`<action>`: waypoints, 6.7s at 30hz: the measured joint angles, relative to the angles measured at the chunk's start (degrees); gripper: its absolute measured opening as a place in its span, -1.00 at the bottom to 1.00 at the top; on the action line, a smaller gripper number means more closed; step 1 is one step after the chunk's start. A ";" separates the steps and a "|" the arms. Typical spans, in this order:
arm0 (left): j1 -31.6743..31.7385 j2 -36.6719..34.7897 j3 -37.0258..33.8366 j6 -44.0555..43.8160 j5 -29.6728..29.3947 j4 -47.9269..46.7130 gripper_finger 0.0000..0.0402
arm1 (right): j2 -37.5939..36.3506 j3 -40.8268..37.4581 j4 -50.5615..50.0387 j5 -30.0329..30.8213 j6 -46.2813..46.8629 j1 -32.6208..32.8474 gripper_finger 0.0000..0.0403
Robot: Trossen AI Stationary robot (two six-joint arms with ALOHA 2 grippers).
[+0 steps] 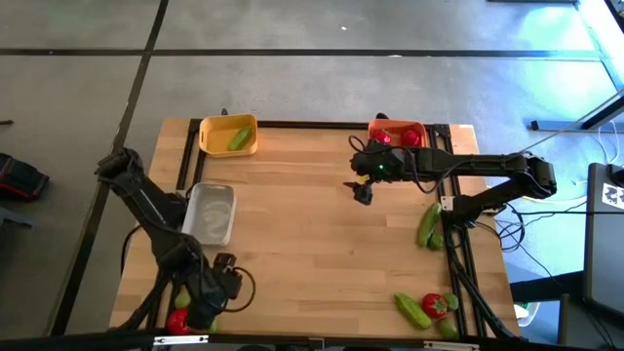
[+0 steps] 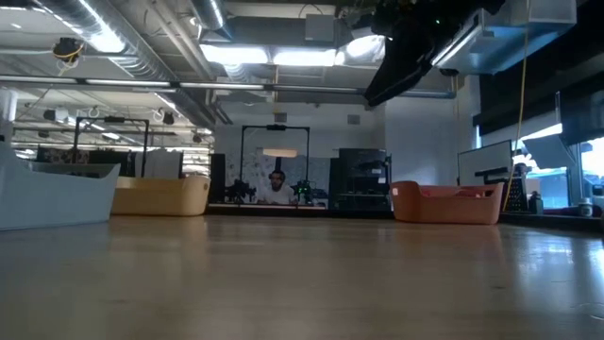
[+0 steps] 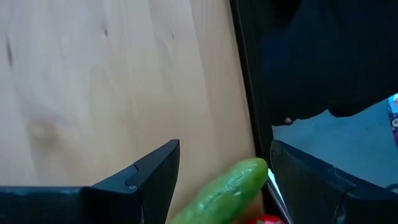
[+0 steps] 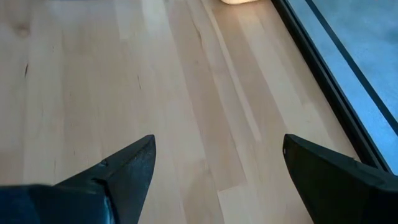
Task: Sort produce into baskets
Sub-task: Put the bottom left green cucumber into the yellow bin
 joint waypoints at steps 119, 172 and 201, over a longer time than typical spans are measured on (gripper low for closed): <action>46.79 -22.30 -4.55 6.40 -50.27 -5.99 -0.02 | 0.02 0.00 -4.98 4.72 -1.42 0.00 0.68; 93.59 -6.69 -26.25 26.69 -42.01 31.36 -0.03 | 4.15 0.00 -0.52 7.53 -4.00 0.00 0.68; 94.25 -7.34 -23.85 29.30 -37.29 28.80 0.35 | 4.13 0.00 -1.06 7.52 -3.85 0.00 0.68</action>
